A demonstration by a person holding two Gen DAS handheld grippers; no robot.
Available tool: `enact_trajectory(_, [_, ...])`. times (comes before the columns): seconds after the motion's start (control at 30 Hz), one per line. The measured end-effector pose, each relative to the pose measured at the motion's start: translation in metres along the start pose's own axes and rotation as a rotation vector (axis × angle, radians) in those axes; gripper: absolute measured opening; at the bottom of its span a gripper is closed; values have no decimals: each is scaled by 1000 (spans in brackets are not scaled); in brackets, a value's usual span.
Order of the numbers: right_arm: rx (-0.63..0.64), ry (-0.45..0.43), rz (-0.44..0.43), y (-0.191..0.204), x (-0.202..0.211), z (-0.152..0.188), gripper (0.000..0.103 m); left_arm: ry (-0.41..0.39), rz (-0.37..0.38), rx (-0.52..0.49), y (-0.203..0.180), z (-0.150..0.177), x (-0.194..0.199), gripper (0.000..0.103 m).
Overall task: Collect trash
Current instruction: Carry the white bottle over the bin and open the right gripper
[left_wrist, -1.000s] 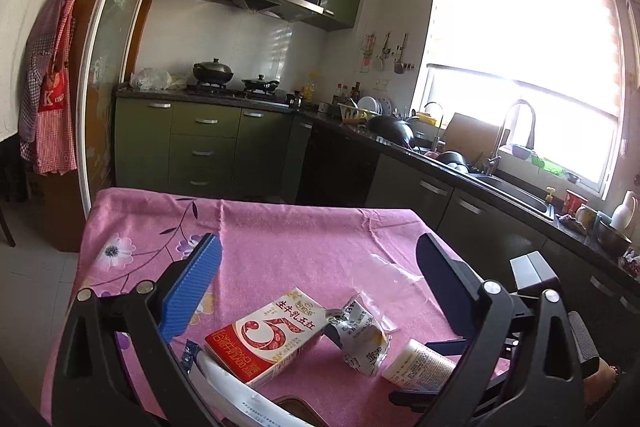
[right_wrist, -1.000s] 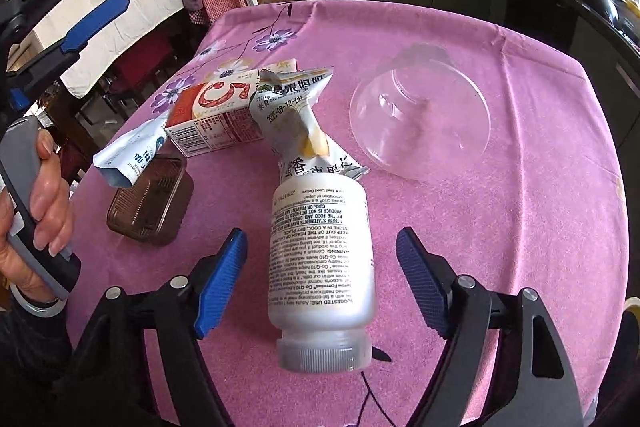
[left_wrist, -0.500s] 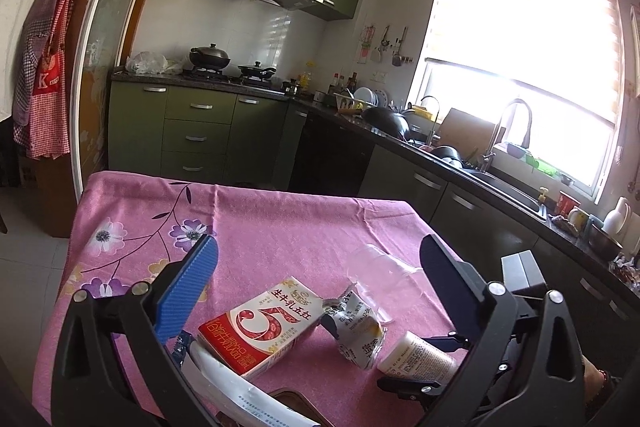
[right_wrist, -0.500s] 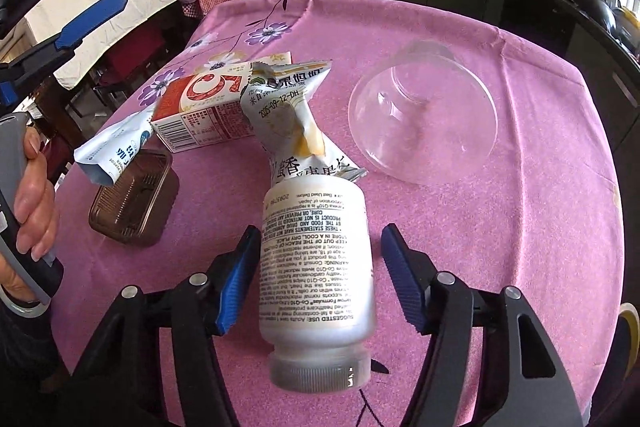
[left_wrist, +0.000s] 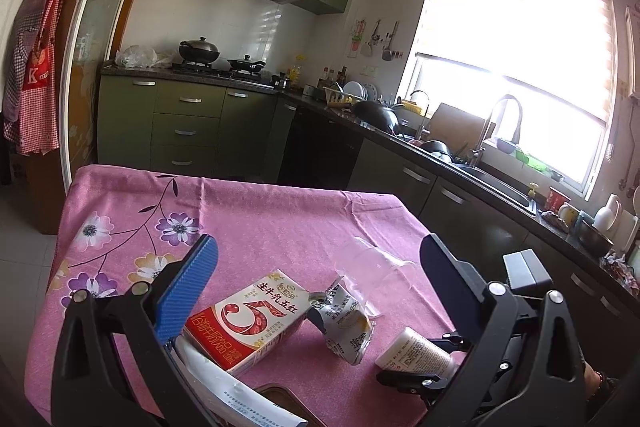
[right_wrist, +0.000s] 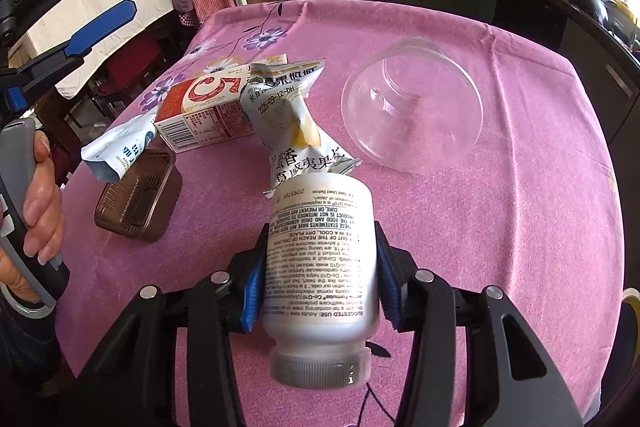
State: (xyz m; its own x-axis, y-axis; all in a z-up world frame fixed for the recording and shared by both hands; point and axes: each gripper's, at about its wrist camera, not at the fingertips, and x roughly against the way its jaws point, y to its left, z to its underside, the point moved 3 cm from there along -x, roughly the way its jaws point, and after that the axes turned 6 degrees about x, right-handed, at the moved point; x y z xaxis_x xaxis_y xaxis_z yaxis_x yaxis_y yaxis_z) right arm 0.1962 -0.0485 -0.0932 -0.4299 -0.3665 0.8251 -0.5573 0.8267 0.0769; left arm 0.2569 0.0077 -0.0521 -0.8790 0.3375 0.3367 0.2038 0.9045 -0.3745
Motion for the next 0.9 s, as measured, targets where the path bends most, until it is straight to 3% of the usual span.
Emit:
enact_trajectory(0.33, [-71, -48, -80, 2, 45, 26, 47, 7, 11, -14, -4, 3, -1, 96])
enact_trajectory(0.47, [-135, -86, -73, -14, 78, 45, 47, -4, 21, -21, -7, 4, 1, 96])
enact_trajectory(0.53, [-181, -105, -33, -33, 97, 55, 47, -5, 24, -29, -9, 5, 2, 96])
enact_trajectory(0.7, [-378, -136, 162, -121, 141, 96, 47, 6, 22, -52, -14, 8, -1, 96])
enact_trajectory(0.9, [-580, -57, 408, -228, 152, 155, 47, 18, 16, -66, -16, 10, -4, 96])
